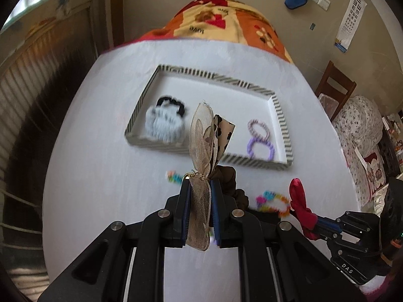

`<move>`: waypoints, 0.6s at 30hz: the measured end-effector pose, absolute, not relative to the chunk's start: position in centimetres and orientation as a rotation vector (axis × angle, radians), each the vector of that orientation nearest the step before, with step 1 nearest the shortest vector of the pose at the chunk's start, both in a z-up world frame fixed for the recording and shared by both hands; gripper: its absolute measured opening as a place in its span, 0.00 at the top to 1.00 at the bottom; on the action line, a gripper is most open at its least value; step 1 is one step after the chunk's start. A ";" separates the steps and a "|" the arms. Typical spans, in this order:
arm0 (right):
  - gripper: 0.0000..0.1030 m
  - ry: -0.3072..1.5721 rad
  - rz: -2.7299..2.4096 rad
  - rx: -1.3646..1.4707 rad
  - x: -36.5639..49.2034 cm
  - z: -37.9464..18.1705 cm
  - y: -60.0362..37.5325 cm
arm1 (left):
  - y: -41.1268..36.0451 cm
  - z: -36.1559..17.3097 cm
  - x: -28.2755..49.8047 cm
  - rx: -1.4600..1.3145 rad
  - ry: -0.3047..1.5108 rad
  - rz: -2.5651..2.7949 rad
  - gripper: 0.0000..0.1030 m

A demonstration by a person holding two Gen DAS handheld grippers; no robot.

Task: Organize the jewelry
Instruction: 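Carry the bow clip with left tool into tray while right tool carries red bow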

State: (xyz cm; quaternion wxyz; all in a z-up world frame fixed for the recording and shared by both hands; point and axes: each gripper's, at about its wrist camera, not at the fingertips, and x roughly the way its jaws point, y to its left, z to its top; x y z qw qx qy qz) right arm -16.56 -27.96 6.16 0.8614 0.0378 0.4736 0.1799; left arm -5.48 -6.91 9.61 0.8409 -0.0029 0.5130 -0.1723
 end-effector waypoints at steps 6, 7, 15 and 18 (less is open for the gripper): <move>0.94 0.979 0.311 0.118 -12.8 6.6 -29.0 | -8.8 10.2 -2.1 0.009 1.063 -0.369 0.96; 0.94 0.978 0.298 0.128 -11.9 6.7 -29.2 | -9.0 10.1 -1.6 0.010 1.061 -0.369 0.96; 0.94 0.979 0.245 0.201 -6.4 6.6 -30.4 | -11.5 9.0 2.7 0.048 1.070 -0.376 0.96; 0.94 0.987 0.225 0.216 -4.2 6.2 -30.7 | -12.1 8.0 4.1 0.053 1.088 -0.380 0.96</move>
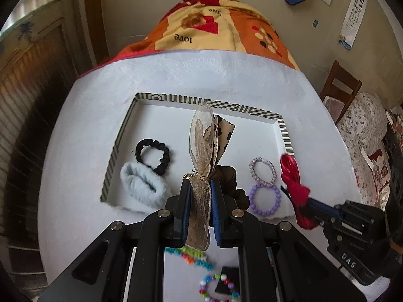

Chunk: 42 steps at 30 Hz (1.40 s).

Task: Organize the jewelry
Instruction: 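Carry the bow clip with left tool into tray while right tool carries red bow, then open the left tool to drop the bow clip while right tool releases red bow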

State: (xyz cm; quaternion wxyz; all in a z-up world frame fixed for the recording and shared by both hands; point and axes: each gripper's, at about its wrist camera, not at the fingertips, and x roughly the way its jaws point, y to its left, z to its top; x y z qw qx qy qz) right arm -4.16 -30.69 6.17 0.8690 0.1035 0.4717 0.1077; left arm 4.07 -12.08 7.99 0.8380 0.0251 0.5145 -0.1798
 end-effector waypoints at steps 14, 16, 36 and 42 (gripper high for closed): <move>0.94 1.083 0.181 0.251 6.0 2.0 -29.4 | -12.0 2.4 9.8 0.019 1.200 -0.367 0.96; 0.94 1.105 0.177 0.254 7.0 1.1 -29.2 | -11.8 1.6 10.4 0.013 1.217 -0.358 0.96; 0.66 1.078 0.166 0.328 7.7 1.2 -29.7 | -11.4 2.0 9.9 0.059 1.186 -0.308 0.76; 0.56 0.998 0.143 0.327 5.0 4.1 -29.9 | -10.7 3.6 7.8 0.074 1.143 -0.277 0.76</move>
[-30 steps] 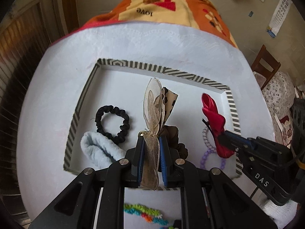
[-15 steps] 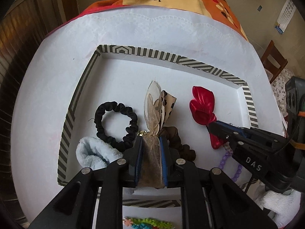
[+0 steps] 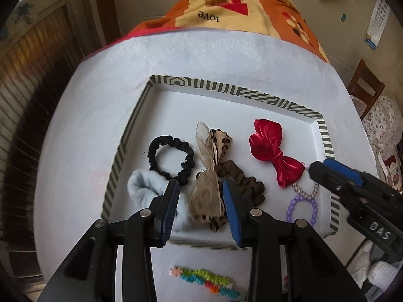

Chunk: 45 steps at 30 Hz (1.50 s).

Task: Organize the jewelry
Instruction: 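Open the left tool to drop the bow clip while right tool releases red bow, then withdraw both open tools from the tray back over the table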

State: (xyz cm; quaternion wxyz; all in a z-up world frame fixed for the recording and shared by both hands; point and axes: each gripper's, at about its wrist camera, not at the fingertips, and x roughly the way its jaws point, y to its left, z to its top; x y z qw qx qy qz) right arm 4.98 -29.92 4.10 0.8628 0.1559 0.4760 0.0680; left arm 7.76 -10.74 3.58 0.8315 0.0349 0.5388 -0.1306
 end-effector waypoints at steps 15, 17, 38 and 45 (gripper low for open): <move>0.47 0.946 0.069 0.308 -2.5 6.9 -30.1 | -10.8 6.3 1.9 0.117 1.057 -0.251 0.76; 0.47 0.946 0.066 0.301 -3.3 7.0 -30.0 | -10.9 6.7 0.9 0.115 1.049 -0.254 0.76; 0.40 0.902 0.045 0.250 -13.9 9.7 -29.0 | -10.9 8.8 -8.3 0.150 0.963 -0.231 0.76; 0.40 0.888 0.047 0.248 -16.1 10.3 -29.3 | -11.2 9.4 -10.4 0.158 0.940 -0.218 0.76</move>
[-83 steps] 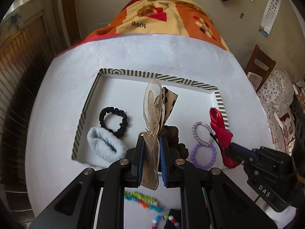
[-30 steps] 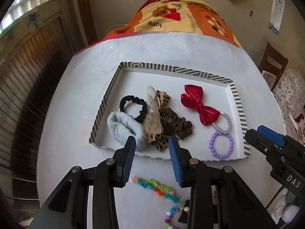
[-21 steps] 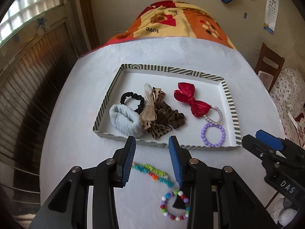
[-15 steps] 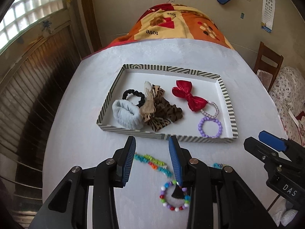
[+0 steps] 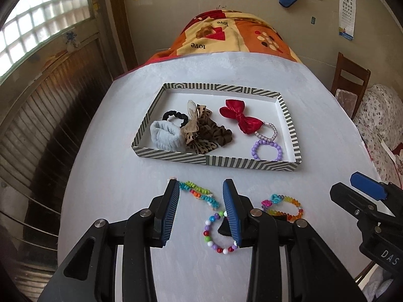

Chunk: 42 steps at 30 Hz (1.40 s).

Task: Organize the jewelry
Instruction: 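Withdraw both open tools from the tray back over the table, then move both open tools down toward the beaded strand and the white-bead bracelet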

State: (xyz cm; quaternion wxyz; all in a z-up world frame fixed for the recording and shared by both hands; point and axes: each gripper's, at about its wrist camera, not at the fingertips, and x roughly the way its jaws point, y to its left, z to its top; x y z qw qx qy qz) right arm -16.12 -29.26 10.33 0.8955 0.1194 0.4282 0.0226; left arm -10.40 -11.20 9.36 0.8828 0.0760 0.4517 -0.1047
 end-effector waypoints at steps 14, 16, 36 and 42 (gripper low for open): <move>0.39 0.896 0.052 0.218 -18.2 10.4 -29.1 | -11.2 9.7 -12.4 0.158 0.935 -0.193 0.76; 0.39 0.893 0.053 0.219 -18.4 10.5 -29.1 | -11.1 9.7 -12.5 0.159 0.934 -0.188 0.76; 0.39 0.933 0.095 0.191 -18.0 9.4 -27.6 | -9.7 9.0 -11.9 0.165 0.946 -0.187 0.76; 0.36 0.966 0.125 0.181 -17.6 8.2 -27.2 | -7.3 8.4 -10.6 0.114 0.989 -0.170 0.76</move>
